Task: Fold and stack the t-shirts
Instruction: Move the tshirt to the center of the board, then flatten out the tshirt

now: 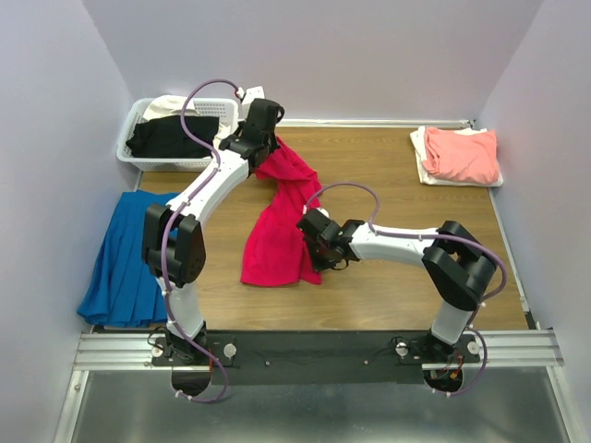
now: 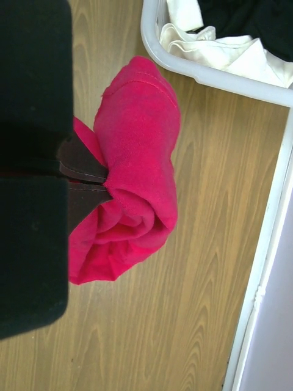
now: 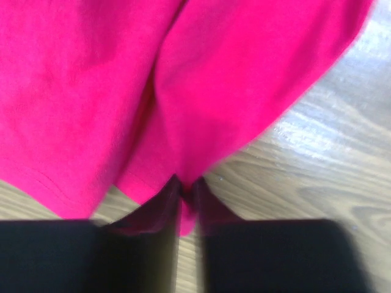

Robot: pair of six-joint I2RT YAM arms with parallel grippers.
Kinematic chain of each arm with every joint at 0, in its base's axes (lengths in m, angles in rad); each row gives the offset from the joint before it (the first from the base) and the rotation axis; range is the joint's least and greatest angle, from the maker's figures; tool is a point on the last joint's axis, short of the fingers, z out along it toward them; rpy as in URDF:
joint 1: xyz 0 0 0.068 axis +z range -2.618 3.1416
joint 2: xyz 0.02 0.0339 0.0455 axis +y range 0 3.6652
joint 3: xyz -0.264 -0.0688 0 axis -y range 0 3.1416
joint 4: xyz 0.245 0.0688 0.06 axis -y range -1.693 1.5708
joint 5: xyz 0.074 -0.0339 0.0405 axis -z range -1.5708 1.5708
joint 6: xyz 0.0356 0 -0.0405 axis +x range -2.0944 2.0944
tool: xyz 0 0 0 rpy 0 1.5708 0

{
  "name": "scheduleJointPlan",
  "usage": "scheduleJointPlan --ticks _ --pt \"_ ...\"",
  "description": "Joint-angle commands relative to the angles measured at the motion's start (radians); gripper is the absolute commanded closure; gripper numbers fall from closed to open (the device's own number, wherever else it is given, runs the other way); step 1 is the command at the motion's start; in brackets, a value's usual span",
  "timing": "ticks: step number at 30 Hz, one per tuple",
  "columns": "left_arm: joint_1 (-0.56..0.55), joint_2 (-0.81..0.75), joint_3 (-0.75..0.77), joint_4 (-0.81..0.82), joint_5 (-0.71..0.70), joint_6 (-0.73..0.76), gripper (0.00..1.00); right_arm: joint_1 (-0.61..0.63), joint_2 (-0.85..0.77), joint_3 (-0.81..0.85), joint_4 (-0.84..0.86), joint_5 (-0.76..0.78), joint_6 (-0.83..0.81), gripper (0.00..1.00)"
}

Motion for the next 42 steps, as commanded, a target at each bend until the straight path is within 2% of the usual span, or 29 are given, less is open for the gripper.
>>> scheduleJointPlan --ticks 1,6,13,17,18,21,26,31,36,42 --pt "0.018 -0.066 -0.009 0.004 0.015 0.017 1.00 0.013 0.018 -0.020 -0.027 0.064 0.051 0.99" --pt "0.050 -0.083 -0.009 -0.002 0.018 0.037 1.00 0.014 -0.118 -0.021 -0.154 0.173 0.117 0.99" --pt "0.079 -0.128 0.005 -0.033 0.004 0.078 1.00 -0.007 -0.289 0.132 -0.462 0.481 0.143 0.99" --pt "0.090 -0.161 0.037 -0.057 -0.016 0.117 1.00 -0.087 -0.356 0.221 -0.563 0.574 0.117 0.99" --pt "0.091 -0.173 0.057 -0.066 -0.018 0.126 1.00 -0.139 -0.370 0.251 -0.573 0.586 0.102 0.99" --pt "0.096 -0.204 0.098 -0.086 -0.021 0.157 1.00 -0.249 -0.421 0.299 -0.576 0.624 0.029 0.99" --pt "0.102 -0.258 0.175 -0.120 0.014 0.167 1.00 -0.351 -0.412 0.451 -0.574 0.715 -0.069 0.99" --pt "0.137 -0.354 0.189 -0.119 0.160 0.092 1.00 -0.398 -0.387 0.571 -0.564 0.814 -0.081 0.99" --pt "0.144 -0.526 0.028 -0.040 0.287 0.063 1.00 -0.404 -0.427 0.647 -0.515 0.899 -0.078 0.99" --pt "0.142 -0.732 -0.165 0.001 0.367 0.130 1.00 -0.404 -0.551 0.594 -0.396 0.884 -0.182 0.99"
